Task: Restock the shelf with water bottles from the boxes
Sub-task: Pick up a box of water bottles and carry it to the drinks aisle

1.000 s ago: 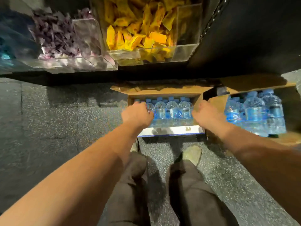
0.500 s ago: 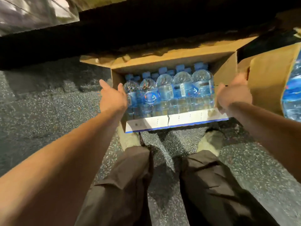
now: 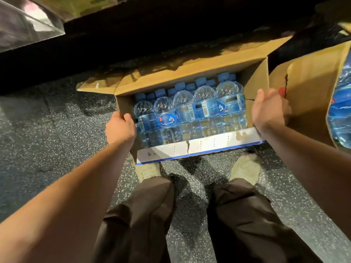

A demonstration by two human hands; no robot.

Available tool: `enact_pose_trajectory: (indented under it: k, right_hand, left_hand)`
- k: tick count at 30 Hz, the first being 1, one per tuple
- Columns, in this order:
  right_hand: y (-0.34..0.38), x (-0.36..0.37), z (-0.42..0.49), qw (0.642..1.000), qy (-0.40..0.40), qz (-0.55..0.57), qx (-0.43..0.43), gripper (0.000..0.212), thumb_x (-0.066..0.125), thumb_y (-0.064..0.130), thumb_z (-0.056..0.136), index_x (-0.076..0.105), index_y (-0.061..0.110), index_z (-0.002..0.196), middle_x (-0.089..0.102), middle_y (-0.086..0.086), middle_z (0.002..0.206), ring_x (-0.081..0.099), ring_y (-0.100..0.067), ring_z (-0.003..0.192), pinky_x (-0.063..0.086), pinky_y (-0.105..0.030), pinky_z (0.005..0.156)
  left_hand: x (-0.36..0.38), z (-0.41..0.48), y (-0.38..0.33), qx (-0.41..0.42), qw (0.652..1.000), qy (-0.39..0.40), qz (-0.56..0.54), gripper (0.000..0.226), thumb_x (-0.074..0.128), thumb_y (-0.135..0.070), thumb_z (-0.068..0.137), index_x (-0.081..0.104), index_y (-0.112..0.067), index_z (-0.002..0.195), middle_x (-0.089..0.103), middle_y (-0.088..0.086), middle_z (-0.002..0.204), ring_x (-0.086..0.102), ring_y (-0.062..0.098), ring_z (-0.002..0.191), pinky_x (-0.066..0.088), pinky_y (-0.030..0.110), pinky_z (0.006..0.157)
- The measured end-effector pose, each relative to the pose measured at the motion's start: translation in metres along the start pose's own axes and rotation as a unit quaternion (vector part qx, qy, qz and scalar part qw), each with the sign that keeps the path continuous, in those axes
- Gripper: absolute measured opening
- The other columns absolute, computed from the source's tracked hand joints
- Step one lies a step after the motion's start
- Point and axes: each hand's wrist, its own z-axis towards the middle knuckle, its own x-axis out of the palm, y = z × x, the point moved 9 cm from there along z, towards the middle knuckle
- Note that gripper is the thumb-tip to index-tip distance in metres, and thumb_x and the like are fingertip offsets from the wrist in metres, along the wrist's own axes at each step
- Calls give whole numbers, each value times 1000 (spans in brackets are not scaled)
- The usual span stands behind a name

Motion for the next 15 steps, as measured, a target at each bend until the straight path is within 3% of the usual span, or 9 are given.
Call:
enact_pose_trajectory:
  k: [6,10,13,15]
  right_hand:
    - [-3,4,4,998,33,-37,50,61,24,46,103,51,-6,120,53,-29,122,53,-40,113,43,-46,93]
    - [-9,12,9,989,96,-83,73,68,20,48,102,44,-10,129,47,-30,130,47,-41,121,39,-47,99]
    - [-5,11,8,994,102,-35,25,58,29,43,102,55,-8,111,55,-31,115,53,-44,108,40,-45,84]
    - [-5,13,7,988,104,-112,27,65,24,46,102,55,-9,109,58,-30,107,57,-40,103,44,-42,80]
  left_hand:
    - [11,-11,10,-10,995,19,95,61,23,-44,103,58,6,105,60,30,112,56,39,103,40,40,79]
    - [12,-11,16,-21,992,11,124,69,22,-53,100,59,5,102,60,29,110,57,39,101,36,37,72]
    - [11,-5,21,-33,986,8,164,75,20,-61,96,59,4,103,61,28,110,59,40,101,39,39,73]
    - [10,-3,22,-34,983,4,182,77,21,-62,96,60,3,103,62,27,108,60,40,100,39,39,73]
